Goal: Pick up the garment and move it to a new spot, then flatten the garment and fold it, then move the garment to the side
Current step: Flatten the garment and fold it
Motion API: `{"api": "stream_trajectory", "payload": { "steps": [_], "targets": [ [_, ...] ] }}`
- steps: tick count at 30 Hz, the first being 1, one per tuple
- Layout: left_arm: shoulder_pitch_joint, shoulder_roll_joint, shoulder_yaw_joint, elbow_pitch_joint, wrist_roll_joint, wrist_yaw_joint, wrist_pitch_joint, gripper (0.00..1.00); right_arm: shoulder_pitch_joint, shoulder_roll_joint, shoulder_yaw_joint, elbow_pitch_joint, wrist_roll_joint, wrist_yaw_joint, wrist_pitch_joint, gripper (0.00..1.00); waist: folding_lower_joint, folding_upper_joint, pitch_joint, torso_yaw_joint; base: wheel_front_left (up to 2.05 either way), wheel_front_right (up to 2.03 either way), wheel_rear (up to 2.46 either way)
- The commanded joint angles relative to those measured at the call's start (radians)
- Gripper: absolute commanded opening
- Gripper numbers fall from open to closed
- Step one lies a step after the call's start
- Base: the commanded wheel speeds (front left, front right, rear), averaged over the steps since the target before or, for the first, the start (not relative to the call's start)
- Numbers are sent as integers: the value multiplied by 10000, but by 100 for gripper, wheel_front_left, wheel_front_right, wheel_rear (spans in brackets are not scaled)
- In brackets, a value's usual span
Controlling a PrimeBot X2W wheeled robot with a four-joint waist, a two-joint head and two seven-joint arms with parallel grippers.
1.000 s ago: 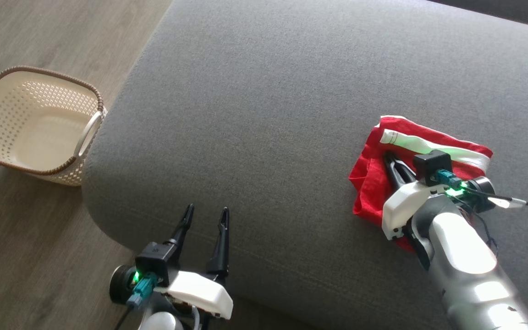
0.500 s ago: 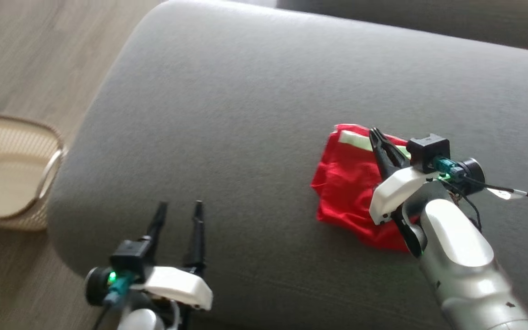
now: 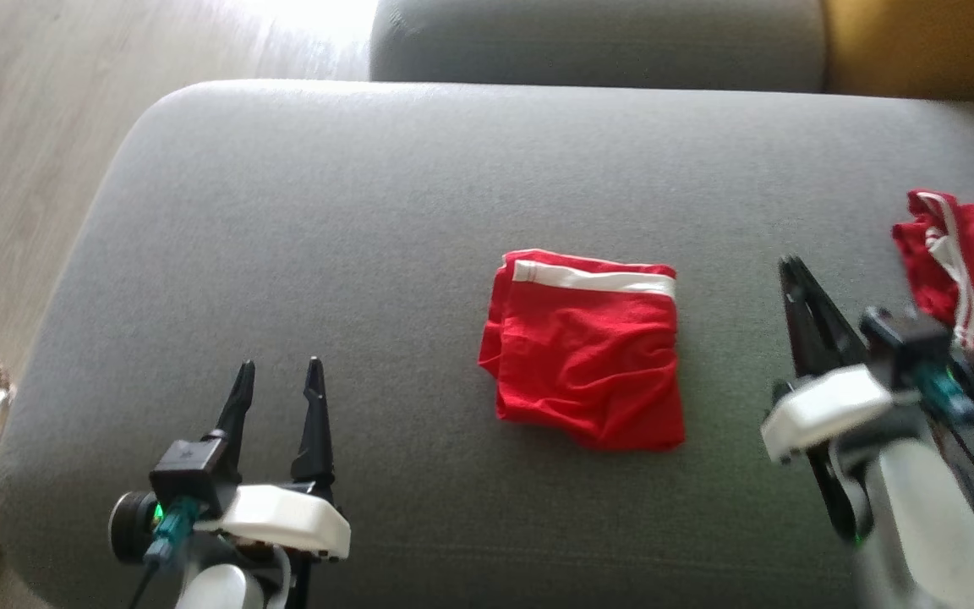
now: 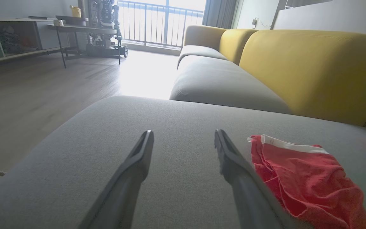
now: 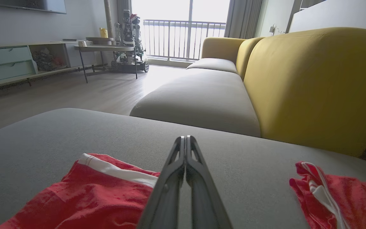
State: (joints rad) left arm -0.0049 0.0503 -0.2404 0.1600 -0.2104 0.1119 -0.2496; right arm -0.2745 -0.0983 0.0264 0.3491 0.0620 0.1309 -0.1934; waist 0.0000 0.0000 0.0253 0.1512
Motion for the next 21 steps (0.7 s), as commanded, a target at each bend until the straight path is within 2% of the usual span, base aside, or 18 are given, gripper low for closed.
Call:
{"api": "stream_trajectory", "payload": {
  "steps": [1,6,7,8,21],
  "targets": [
    [-282,-1,466,-354,103,-54,-122,100,227,177,-114,-723,-161,-2,-24,0,0,0,-171,-206,0,0,0],
    [46,-1,687,-296,-54,-74,-122,100,1428,418,-839,-1513,-262,-2,-77,0,0,0,-327,-396,0,0,0],
    [112,-1,696,-266,9,-99,-122,100,1587,438,-950,-1609,-307,-2,-122,26,0,0,-346,-424,0,0,0],
    [182,-1,714,-245,34,-116,-122,100,1721,453,-1041,-1669,-332,-2,-159,99,0,0,-366,-452,0,0,0],
    [741,-1,604,-372,78,-90,-122,100,2156,478,-1170,-1323,-146,-2,-519,100,0,0,-415,-577,0,0,0]
  ]
}}
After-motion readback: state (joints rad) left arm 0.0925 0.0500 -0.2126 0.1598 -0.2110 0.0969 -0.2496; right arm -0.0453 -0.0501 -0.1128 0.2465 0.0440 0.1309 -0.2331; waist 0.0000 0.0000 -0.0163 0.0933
